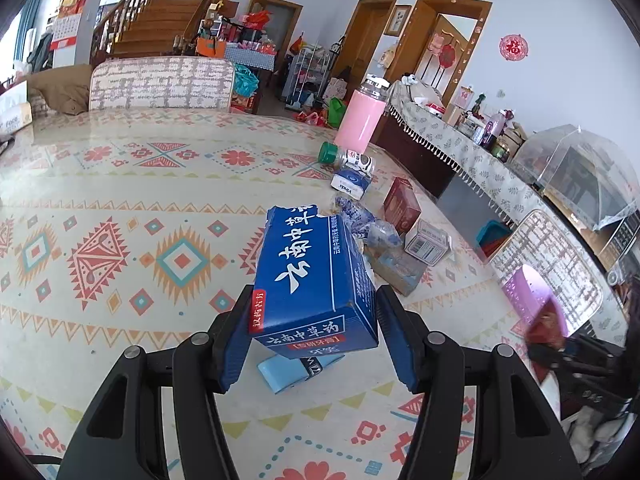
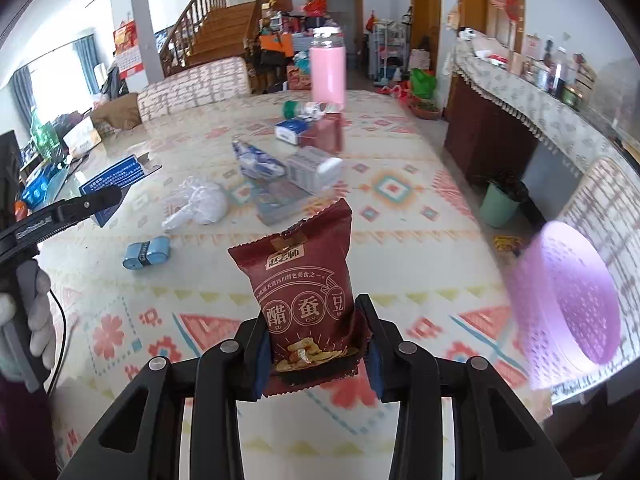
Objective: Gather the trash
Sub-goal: 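Carry blue box and red snack bag toward the pink wastebasket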
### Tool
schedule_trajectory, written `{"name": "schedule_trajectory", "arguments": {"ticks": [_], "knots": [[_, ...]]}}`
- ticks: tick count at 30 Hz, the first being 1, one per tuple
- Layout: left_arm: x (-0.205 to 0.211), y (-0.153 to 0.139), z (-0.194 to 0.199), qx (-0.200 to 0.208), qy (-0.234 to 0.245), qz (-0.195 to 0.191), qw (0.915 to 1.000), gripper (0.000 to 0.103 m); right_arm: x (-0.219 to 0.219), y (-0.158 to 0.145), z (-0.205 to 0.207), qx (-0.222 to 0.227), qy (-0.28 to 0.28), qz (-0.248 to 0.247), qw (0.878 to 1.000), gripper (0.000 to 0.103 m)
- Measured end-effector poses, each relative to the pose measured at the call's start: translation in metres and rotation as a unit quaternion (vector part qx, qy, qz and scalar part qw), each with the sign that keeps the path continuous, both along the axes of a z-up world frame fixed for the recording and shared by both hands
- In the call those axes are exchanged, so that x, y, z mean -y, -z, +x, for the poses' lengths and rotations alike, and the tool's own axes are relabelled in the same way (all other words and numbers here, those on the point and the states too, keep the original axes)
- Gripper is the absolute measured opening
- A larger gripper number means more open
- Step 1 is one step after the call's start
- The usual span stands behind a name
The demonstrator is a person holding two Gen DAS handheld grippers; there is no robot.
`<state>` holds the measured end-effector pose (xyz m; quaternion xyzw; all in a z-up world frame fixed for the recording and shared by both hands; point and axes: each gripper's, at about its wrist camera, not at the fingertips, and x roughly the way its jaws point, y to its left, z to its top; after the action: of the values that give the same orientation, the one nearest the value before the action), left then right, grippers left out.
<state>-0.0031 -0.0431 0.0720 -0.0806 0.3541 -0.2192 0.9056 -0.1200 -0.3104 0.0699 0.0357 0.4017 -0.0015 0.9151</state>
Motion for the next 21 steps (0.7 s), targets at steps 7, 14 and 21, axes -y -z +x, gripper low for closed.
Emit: {"name": "schedule_trajectory", "arguments": {"ticks": [7,14,21], "knots": [[0.006,-0.007,-0.01,0.021,0.005,0.008,0.9997,0.059,0.031,-0.012,-0.032,0.024,0.021,0.008,0.999,0.041],[0.029,-0.024,-0.035,0.033,0.018,0.03,0.9988,0.059,0.07,-0.012,-0.051,0.044,0.056,0.026,0.997,0.041],[0.089,-0.038,-0.055,0.04,0.081,0.047,0.9948,0.059,0.116,0.002,-0.061,0.044,0.088,0.062,0.993,0.041]]}}
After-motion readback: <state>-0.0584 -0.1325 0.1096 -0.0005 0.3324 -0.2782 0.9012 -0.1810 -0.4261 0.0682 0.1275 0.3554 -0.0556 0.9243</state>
